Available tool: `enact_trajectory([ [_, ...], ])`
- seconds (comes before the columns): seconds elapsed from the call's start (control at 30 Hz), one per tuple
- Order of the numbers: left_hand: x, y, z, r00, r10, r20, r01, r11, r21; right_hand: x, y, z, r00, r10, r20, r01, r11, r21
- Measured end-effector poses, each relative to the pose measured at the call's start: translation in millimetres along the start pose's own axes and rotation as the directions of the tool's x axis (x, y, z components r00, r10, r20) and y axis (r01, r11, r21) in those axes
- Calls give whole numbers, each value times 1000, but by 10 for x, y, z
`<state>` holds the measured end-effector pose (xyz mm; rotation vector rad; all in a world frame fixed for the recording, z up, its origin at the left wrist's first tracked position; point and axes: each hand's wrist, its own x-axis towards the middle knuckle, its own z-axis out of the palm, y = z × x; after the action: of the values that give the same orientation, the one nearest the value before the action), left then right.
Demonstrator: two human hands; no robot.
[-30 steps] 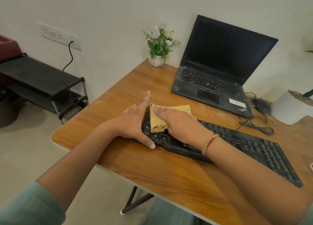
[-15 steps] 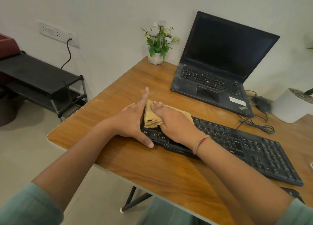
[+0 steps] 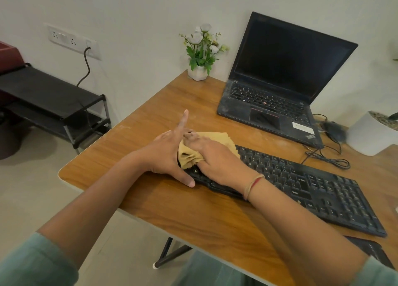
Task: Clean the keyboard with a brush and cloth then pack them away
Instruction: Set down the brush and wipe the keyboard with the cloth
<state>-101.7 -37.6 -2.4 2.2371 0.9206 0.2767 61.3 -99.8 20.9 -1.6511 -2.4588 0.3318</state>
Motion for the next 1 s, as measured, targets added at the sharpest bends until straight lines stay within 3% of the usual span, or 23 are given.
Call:
enact_trajectory([
  [0.1, 8, 1, -6, 1000, -4, 3, 4, 1000, -1, -178, 95, -34, 997, -54, 46, 54, 998, -8],
  [0.27, 8, -15, -5, 1000, -12, 2, 12, 1000, 9, -165, 248, -95, 993, 113, -40, -116, 989, -89],
  [0.5, 16, -16, 0, 1000, 0, 5, 0, 1000, 14, -198, 119, -33, 995, -67, 71, 66, 998, 21],
  [0.67, 14, -16, -10, 1000, -17, 0, 17, 1000, 10, -194, 285, -88, 994, 107, -12, -107, 989, -97],
  [0.87, 32, -13, -10, 1000, -13, 8, 13, 1000, 7, -341, 69, -3, 988, -108, 112, 112, 993, -32],
  [1.0, 19, -23, -13, 1000, -16, 5, 16, 1000, 7, -403, 298, -100, 992, 118, 44, -112, 988, -106],
])
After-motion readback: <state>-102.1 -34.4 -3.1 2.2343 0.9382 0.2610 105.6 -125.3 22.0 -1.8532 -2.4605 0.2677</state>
